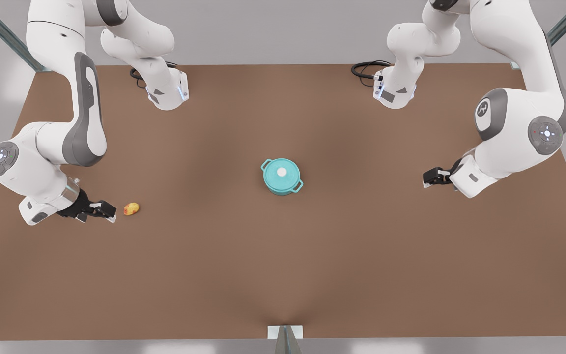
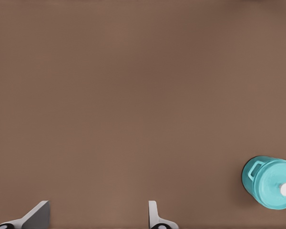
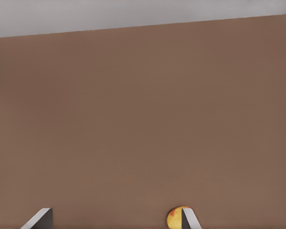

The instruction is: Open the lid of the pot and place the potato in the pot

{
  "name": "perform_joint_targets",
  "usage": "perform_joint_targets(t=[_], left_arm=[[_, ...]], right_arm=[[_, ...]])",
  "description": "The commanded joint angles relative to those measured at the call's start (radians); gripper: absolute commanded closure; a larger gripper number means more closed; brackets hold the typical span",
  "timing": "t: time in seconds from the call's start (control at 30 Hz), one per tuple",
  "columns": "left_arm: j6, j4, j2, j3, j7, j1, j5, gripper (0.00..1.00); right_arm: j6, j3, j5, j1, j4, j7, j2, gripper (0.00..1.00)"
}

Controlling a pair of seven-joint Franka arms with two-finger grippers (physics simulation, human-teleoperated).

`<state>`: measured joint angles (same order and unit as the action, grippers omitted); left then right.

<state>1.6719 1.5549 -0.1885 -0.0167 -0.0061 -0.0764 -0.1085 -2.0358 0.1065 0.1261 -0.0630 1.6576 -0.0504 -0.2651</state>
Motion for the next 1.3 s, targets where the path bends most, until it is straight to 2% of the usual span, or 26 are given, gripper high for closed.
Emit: perform_joint_targets(t=[0.0,0.1,0.13,0.2,0.23,0.27,0.3,0.33,0.37,0.43,0.5,0.53,0.6,0.67,0.73,0.8,0.9,1.03,1.1,1.27], left_arm=[[0.003,0.001,0.0,0.0,0.015,0.0,0.001,0.0],[-0.006,0.005,-0.008,-0.002,0.021,-0.003,0.006,0.0],[0.0,0.001,-0.008,-0.014,0.005,-0.048,0.059,0.0],[0.002,-0.05,-0.011,-0.092,-0.213,-0.126,0.049,0.0],[0.002,-0.119,-0.08,-0.187,-0.425,-0.161,0.058,0.0],[0.012,-0.122,-0.106,-0.218,-0.567,-0.223,0.064,0.0],[0.074,-0.119,-0.161,-0.218,-0.779,-0.327,0.076,0.0],[0.123,-0.121,-0.203,-0.22,-0.9,-0.396,0.151,0.0],[0.161,-0.122,-0.224,-0.221,-0.971,-0.437,0.141,0.0],[0.173,-0.131,-0.261,-0.226,-1.089,-0.519,0.125,0.0],[0.261,-0.205,-0.37,-0.226,-1.267,-0.557,0.174,0.0],[0.338,-0.22,-0.41,-0.226,-1.336,-0.559,0.217,0.0],[0.358,-0.223,-0.437,-0.226,-1.335,-0.559,0.219,0.0],[0.378,-0.211,-0.47,-0.226,-1.33,-0.586,0.266,0.0],[0.513,-0.099,-0.454,-0.226,-1.335,-0.617,0.283,0.0],[0.626,-0.026,-0.431,-0.227,-1.451,-0.646,0.351,0.0],[0.631,0.013,-0.427,-0.226,-1.443,-0.646,0.403,0.0],[0.641,0.046,-0.437,-0.223,-1.353,-0.605,0.432,0.0],[0.75,0.125,-0.43,-0.221,-1.351,-0.6,0.444,0.0],[0.756,0.155,-0.41,-0.221,-1.359,-0.605,0.444,0.0]], right_arm=[[-0.003,0.001,0.001,0.0,-0.002,-0.013,0.0,0.0],[-0.003,-0.001,0.001,0.0,-0.002,-0.011,-0.006,0.0],[-0.003,-0.001,0.001,-0.001,-0.004,-0.005,-0.006,0.0],[-0.003,-0.002,0.003,-0.003,-0.004,-0.002,-0.006,0.0],[-0.001,-0.002,0.003,-0.003,-0.004,0.0,-0.006,0.0],[-0.001,-0.002,0.003,-0.003,-0.005,0.0,-0.005,0.0],[-0.001,-0.004,0.003,-0.003,-0.005,0.029,-0.005,0.0],[0.006,-0.001,0.003,0.0,-0.005,0.061,0.0,0.0],[0.02,0.005,0.015,0.005,-0.005,0.069,0.006,0.0],[0.009,-0.007,0.006,-0.015,0.002,0.335,0.0,0.0],[-0.095,-0.008,0.006,-0.027,0.189,0.345,0.049,0.0],[-0.101,-0.008,0.004,-0.029,0.238,0.346,0.066,0.0],[-0.133,-0.008,0.004,-0.055,0.304,0.372,0.07,0.0],[-0.27,-0.007,-0.071,-0.084,0.412,0.587,0.084,0.0],[-0.331,-0.007,-0.074,-0.083,0.47,0.662,0.084,0.0],[-0.34,0.001,-0.08,-0.078,0.467,0.664,0.072,0.0],[-0.417,0.048,-0.102,-0.075,0.469,0.662,0.018,0.0],[-0.504,0.055,-0.103,-0.075,0.473,0.662,-0.037,0.0],[-0.54,0.055,-0.103,-0.075,0.479,0.662,-0.062,0.0],[-0.569,0.056,-0.105,-0.049,0.501,0.662,-0.092,0.0]])
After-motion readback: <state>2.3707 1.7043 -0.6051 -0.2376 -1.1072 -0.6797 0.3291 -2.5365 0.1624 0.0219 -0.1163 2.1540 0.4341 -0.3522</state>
